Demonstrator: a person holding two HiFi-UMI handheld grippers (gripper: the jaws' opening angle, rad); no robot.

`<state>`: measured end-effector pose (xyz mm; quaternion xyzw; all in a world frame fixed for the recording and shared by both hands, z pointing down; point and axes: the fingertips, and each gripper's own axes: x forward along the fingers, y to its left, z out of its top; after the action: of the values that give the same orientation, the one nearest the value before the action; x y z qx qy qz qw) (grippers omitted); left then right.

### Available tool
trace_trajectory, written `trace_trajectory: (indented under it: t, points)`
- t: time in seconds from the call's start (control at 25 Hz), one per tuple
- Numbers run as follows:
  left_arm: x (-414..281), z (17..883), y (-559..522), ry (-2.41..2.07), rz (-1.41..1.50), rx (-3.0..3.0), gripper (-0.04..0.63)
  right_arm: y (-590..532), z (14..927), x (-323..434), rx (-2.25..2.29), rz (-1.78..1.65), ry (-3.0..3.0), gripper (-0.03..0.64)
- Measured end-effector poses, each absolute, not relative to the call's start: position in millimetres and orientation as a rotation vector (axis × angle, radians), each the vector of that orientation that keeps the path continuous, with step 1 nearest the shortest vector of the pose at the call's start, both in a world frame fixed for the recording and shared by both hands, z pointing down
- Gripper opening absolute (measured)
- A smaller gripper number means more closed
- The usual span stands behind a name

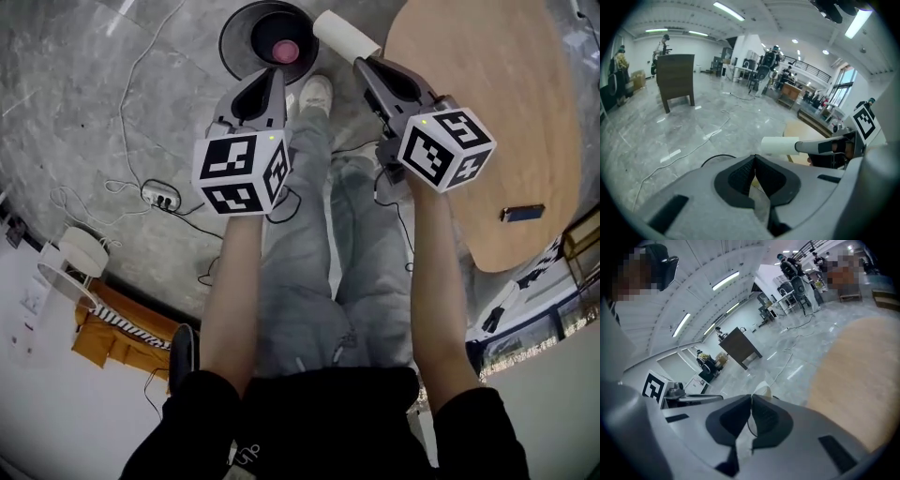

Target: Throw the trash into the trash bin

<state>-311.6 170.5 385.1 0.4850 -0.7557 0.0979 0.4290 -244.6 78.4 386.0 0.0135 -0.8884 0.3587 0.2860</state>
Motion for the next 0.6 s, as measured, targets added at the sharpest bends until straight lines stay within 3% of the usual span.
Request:
trace_trajectory:
  t: [0.6]
  points:
    - [-371, 417, 259, -1.946, 0.173, 0.981, 0.008, 171, 467, -338, -0.181, 0.844, -2.197, 0.017]
